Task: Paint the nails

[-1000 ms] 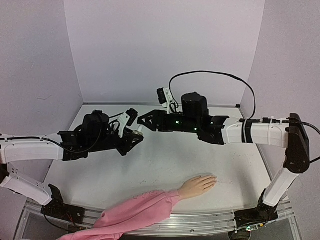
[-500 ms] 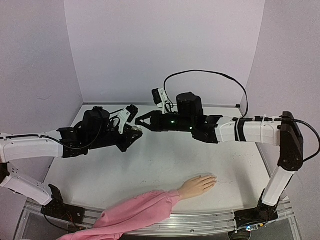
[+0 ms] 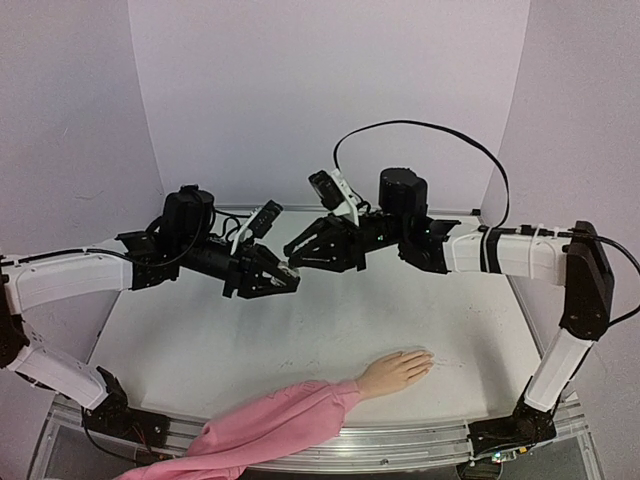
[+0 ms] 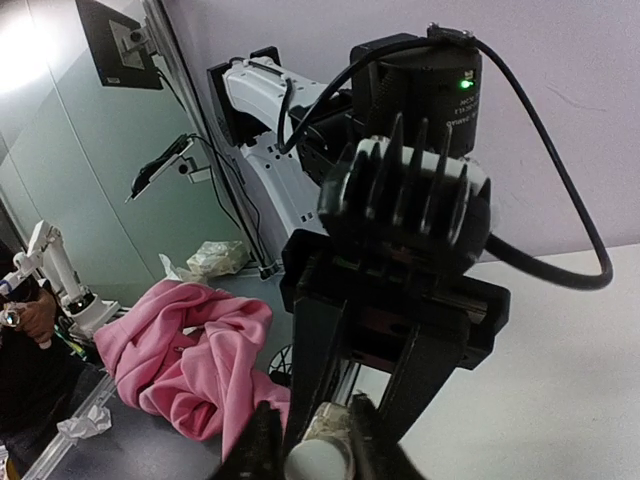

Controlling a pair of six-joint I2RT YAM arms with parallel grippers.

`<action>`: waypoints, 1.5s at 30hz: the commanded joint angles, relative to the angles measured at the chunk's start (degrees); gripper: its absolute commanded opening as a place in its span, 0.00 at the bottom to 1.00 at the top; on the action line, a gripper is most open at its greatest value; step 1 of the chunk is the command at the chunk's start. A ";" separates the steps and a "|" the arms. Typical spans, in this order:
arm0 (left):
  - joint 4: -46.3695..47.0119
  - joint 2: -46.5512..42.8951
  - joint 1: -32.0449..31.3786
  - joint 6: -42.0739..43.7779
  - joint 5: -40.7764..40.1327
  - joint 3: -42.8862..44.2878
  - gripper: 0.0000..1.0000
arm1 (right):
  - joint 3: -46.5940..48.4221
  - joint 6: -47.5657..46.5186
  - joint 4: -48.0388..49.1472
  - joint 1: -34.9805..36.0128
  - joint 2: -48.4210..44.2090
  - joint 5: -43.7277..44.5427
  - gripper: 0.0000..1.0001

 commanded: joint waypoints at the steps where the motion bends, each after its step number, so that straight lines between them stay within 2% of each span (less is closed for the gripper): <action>1: 4.79 -5.53 0.11 3.06 -14.93 -1.45 0.00 | 1.26 -1.22 -1.06 -1.27 -3.12 2.68 0.37; 5: 4.34 -7.95 -0.43 4.17 -40.37 -4.12 0.00 | 1.38 1.43 -4.42 -2.92 -4.29 16.12 0.68; 6: 4.31 -8.45 -0.76 4.60 -45.70 -4.54 0.00 | 2.30 1.90 -6.79 -2.94 -4.11 19.47 0.72; 8: 4.28 -8.75 -1.46 5.74 -53.33 -4.86 0.00 | 4.07 4.80 -10.14 -2.94 -3.06 24.85 0.75; 14: 4.24 -7.06 -3.40 9.54 -62.00 -4.03 0.00 | 5.84 15.65 -10.20 -1.28 0.16 32.76 0.75; 19: 4.28 -5.70 -5.38 12.16 -64.06 -3.53 0.00 | 8.79 18.50 -9.94 0.25 3.38 35.87 0.61; 24: 4.14 -5.49 -7.91 14.10 -66.60 -3.36 0.00 | 12.83 19.61 -10.03 1.32 6.81 34.71 0.55; 27: 4.19 -4.98 -8.37 14.05 -67.12 -3.25 0.00 | 15.03 19.41 -10.11 2.14 8.68 33.57 0.47; 33: 4.17 -5.72 -8.71 13.69 -67.38 -3.41 0.00 | 14.60 18.52 -10.28 2.37 8.33 33.07 0.14; 36: 4.02 -6.41 -8.62 12.98 -66.19 -3.71 0.00 | 13.51 17.34 -10.08 2.40 7.84 31.12 0.05; 37: 4.03 -6.96 -8.50 12.48 -63.30 -3.90 0.00 | 13.43 16.33 -10.02 2.34 7.91 29.43 0.03; 38: 4.07 -7.68 -7.94 12.22 -57.10 -4.12 0.00 | 13.38 14.38 -9.96 2.26 8.07 26.73 0.00; 39: 4.07 -8.47 -6.60 11.74 -44.90 -4.34 0.00 | 13.18 10.79 -9.71 2.09 8.12 21.59 0.00; 40: 4.21 -8.99 -4.16 10.13 -29.39 -4.38 0.00 | 12.58 4.07 -8.85 2.06 8.38 13.52 0.00; 42: 4.73 -6.25 0.11 5.83 2.50 -2.07 0.00 | 11.02 -5.10 -8.35 2.12 8.90 -9.22 0.00; 43: 4.72 -3.96 0.39 3.11 15.40 -0.18 0.00 | 10.11 -6.92 -8.45 2.06 8.82 -15.71 0.00; 44: 4.64 -1.86 0.47 0.16 22.40 1.91 0.00 | 9.56 -7.32 -8.64 1.98 8.50 -15.18 0.00; 45: 4.68 -0.66 0.44 -2.23 24.77 3.00 0.00 | 9.82 -7.59 -9.11 1.94 8.45 -15.15 0.00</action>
